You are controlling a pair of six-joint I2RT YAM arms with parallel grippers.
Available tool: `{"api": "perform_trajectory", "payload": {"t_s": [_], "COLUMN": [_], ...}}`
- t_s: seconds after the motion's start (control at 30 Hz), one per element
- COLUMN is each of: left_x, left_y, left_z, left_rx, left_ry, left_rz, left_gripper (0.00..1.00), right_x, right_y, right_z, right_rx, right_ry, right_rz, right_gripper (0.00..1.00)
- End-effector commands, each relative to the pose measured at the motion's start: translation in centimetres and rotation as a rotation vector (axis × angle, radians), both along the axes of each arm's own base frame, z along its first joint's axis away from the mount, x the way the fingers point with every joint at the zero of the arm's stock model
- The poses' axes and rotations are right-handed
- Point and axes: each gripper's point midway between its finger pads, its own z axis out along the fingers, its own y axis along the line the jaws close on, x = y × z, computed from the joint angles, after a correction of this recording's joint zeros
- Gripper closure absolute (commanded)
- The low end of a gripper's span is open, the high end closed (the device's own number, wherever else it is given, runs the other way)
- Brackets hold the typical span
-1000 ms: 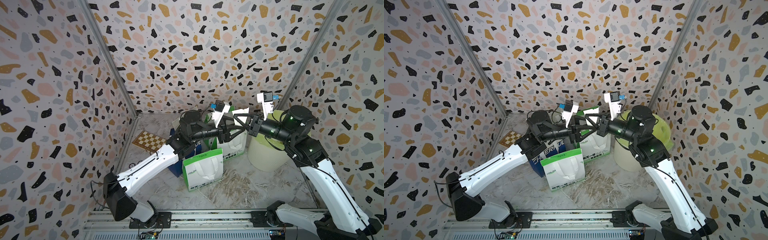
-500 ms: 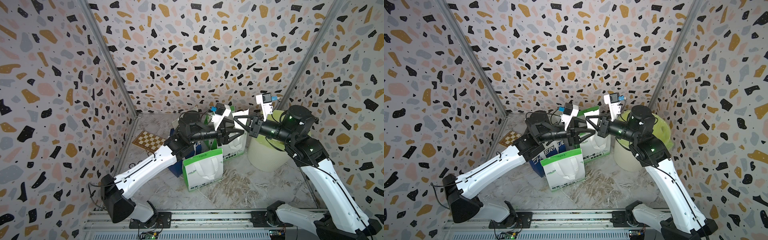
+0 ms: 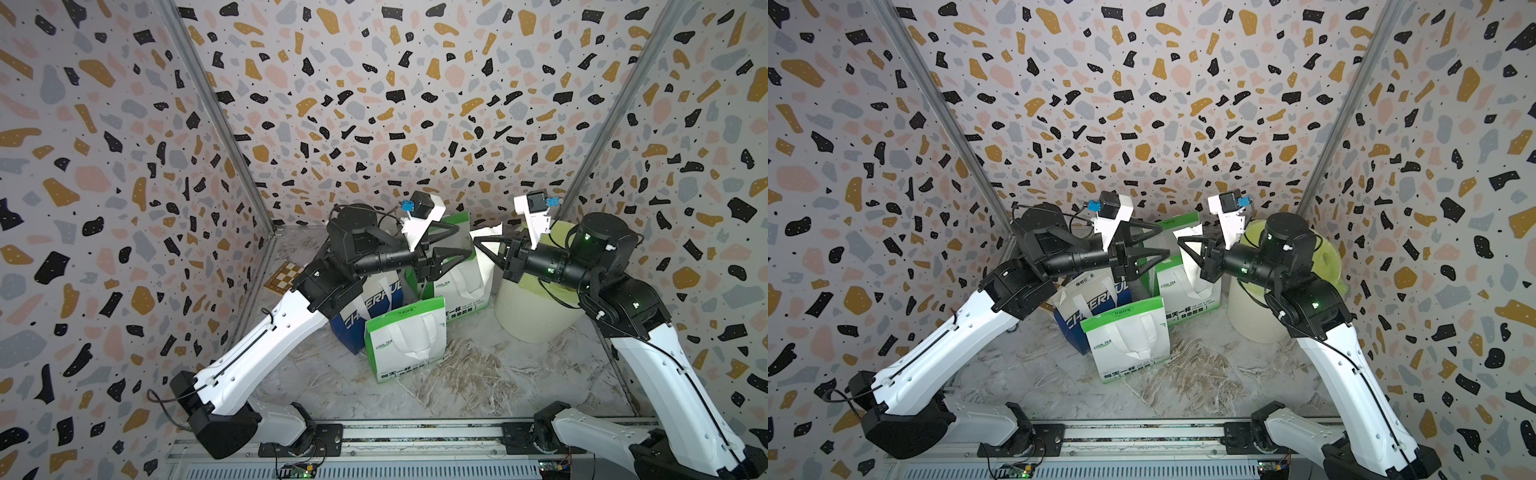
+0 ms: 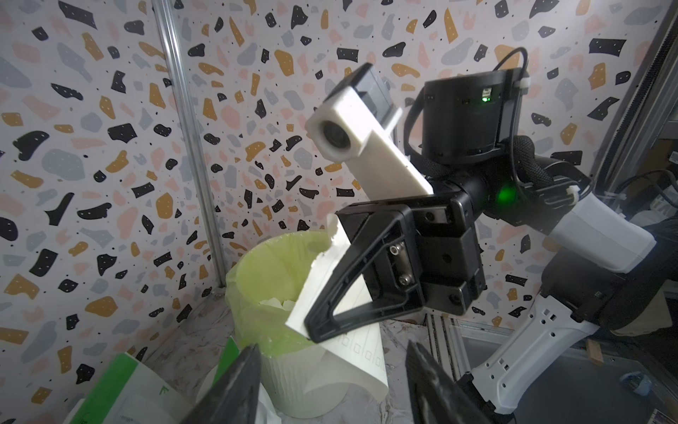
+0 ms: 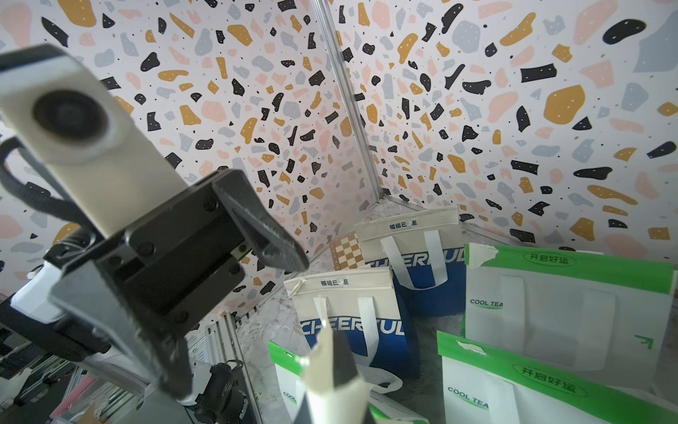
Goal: Shred takeout receipts and throw away
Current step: Shred the takeout receipt.
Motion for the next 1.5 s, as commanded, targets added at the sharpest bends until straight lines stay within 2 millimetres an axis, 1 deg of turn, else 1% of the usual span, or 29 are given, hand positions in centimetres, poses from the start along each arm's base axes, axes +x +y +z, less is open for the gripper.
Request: {"api": "perform_trajectory", "payload": {"t_s": [0.0, 0.07, 0.2, 0.33, 0.5, 0.53, 0.57, 0.67, 0.87, 0.9, 1.03, 1.17, 1.33, 1.47], "left_x": [0.5, 0.6, 1.0, 1.0, 0.7, 0.6, 0.6, 0.5, 0.4, 0.4, 0.3, 0.2, 0.1, -0.1], "left_y": [-0.8, -1.3, -2.0, -2.1, -1.9, -1.8, -1.8, -1.9, -1.4, -1.4, -1.2, -1.0, -1.2, -1.4], "left_z": [-0.7, -0.9, -1.8, -1.3, -0.6, -0.5, -0.6, -0.8, -0.9, -0.3, 0.2, 0.8, 0.5, 0.4], "left_rx": [0.022, 0.027, 0.058, 0.048, 0.029, 0.027, 0.028, 0.032, 0.03, 0.009, -0.01, -0.046, -0.04, -0.037], "left_ry": [0.06, 0.097, 0.155, 0.147, 0.123, 0.122, 0.123, 0.127, 0.12, 0.097, 0.095, 0.093, 0.111, 0.119], "left_rz": [-0.033, -0.057, -0.071, -0.076, -0.083, -0.085, -0.087, -0.094, -0.076, -0.074, -0.072, -0.082, -0.104, -0.122], "left_gripper": [0.41, 0.45, 0.48, 0.55, 0.68, 0.73, 0.77, 0.86, 0.83, 0.83, 0.79, 0.79, 0.84, 0.93], "right_x": [-1.7, -1.8, -2.3, -2.5, -2.3, -2.3, -2.3, -2.4, -2.4, -2.4, -2.7, -2.9, -3.0, -3.1], "right_y": [0.0, 0.0, 0.3, 0.5, 0.5, 0.4, 0.4, 0.4, 0.5, 0.4, 0.5, 0.6, 0.6, 0.6], "right_z": [0.7, 0.6, 0.7, 0.4, 0.1, 0.1, 0.1, 0.1, -0.1, -0.1, 0.1, 0.0, 0.2, 0.3], "right_rx": [-0.003, -0.009, -0.017, -0.021, -0.032, -0.032, -0.032, -0.032, -0.038, -0.037, -0.033, -0.033, -0.03, -0.027], "right_ry": [-0.054, -0.057, -0.064, -0.057, -0.054, -0.055, -0.054, -0.056, -0.049, -0.049, -0.053, -0.048, -0.052, -0.051], "right_rz": [0.059, 0.069, 0.098, 0.121, 0.115, 0.113, 0.112, 0.113, 0.115, 0.117, 0.129, 0.143, 0.144, 0.151], "right_gripper": [1.0, 1.0, 1.0, 1.0, 1.0, 1.0, 1.0, 1.0, 1.0, 1.0, 1.0, 1.0, 1.0, 1.0]}}
